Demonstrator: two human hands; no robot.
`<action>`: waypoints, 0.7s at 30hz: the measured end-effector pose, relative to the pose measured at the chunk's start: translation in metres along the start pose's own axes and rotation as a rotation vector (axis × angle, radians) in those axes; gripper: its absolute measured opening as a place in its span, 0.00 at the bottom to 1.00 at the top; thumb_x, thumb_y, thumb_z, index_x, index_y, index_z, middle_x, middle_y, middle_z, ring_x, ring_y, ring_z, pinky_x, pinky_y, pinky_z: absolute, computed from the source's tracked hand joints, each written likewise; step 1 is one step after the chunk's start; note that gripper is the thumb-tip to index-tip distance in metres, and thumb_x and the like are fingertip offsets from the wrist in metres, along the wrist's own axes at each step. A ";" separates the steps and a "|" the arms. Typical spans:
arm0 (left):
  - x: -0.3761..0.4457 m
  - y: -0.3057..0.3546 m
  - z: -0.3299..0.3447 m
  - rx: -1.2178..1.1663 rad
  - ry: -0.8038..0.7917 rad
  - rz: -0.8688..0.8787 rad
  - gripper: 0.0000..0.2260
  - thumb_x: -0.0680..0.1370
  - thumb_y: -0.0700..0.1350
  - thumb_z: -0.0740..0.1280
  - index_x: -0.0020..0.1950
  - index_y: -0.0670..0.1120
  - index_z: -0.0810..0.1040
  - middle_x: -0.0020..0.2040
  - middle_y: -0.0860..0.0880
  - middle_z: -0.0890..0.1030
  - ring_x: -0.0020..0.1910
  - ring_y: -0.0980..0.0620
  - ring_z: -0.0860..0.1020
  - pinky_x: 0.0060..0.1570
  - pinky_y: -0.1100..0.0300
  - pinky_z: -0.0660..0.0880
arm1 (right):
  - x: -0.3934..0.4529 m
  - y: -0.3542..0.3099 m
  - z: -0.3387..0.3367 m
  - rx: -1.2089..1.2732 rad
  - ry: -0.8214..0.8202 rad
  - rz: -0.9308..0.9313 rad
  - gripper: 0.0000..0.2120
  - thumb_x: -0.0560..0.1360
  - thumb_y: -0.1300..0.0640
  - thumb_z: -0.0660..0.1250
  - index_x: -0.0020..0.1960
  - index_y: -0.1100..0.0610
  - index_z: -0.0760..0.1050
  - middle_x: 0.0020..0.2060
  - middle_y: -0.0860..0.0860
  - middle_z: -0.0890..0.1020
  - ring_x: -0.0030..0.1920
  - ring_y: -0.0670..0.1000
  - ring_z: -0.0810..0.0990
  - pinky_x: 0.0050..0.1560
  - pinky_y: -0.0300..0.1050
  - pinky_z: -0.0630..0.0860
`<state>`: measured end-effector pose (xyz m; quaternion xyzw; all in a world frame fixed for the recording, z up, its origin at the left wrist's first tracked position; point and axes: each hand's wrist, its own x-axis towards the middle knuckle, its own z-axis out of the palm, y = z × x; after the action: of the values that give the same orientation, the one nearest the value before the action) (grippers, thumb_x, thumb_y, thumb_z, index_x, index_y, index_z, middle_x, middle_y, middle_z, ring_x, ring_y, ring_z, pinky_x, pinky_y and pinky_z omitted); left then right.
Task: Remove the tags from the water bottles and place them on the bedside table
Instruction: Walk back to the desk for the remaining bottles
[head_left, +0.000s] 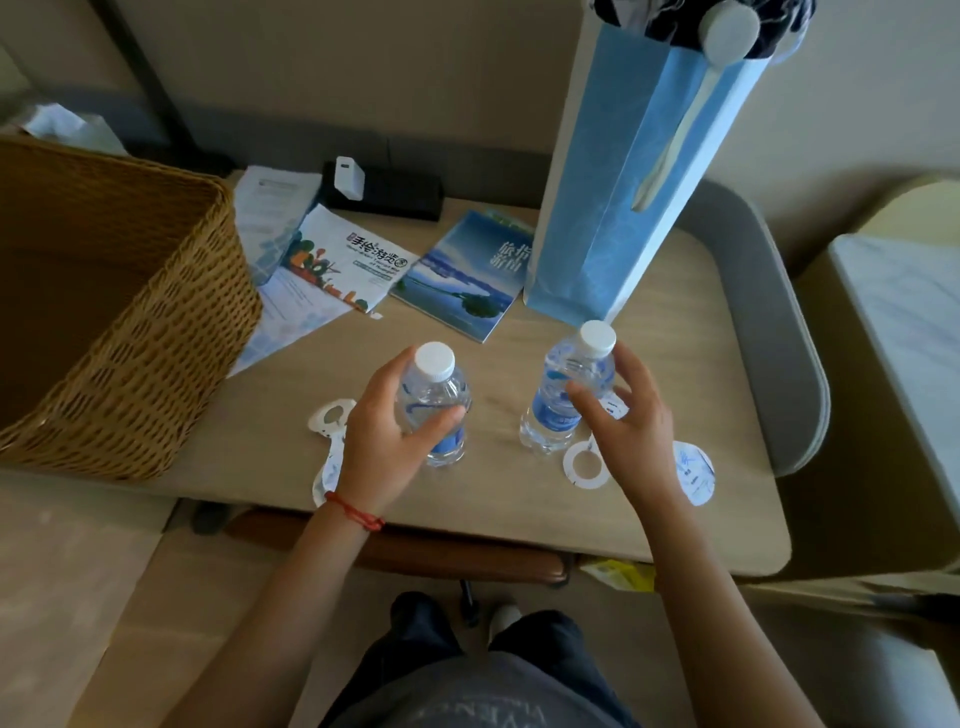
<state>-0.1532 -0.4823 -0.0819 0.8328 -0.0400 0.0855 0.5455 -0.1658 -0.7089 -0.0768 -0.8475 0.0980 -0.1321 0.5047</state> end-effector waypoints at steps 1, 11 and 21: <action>0.001 -0.001 0.001 -0.016 0.009 -0.015 0.28 0.66 0.43 0.75 0.64 0.42 0.71 0.60 0.44 0.77 0.58 0.48 0.76 0.57 0.64 0.73 | 0.003 0.000 0.001 0.020 -0.019 0.001 0.27 0.70 0.49 0.70 0.66 0.50 0.68 0.59 0.46 0.78 0.58 0.44 0.76 0.57 0.39 0.72; 0.007 -0.005 0.002 -0.116 -0.009 -0.111 0.30 0.62 0.40 0.78 0.62 0.42 0.73 0.57 0.44 0.79 0.56 0.47 0.77 0.55 0.52 0.76 | 0.020 0.011 0.004 0.090 -0.119 0.020 0.30 0.64 0.53 0.76 0.63 0.49 0.69 0.50 0.37 0.78 0.49 0.31 0.76 0.43 0.22 0.71; 0.009 -0.012 0.003 -0.084 0.002 -0.078 0.34 0.57 0.55 0.77 0.60 0.44 0.75 0.54 0.47 0.81 0.53 0.52 0.79 0.50 0.57 0.78 | 0.020 0.010 0.006 0.085 -0.074 -0.007 0.29 0.62 0.53 0.78 0.59 0.44 0.70 0.48 0.34 0.78 0.49 0.30 0.76 0.45 0.22 0.71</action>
<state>-0.1425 -0.4802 -0.0927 0.8098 -0.0104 0.0633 0.5832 -0.1457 -0.7148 -0.0857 -0.8300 0.0709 -0.1065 0.5430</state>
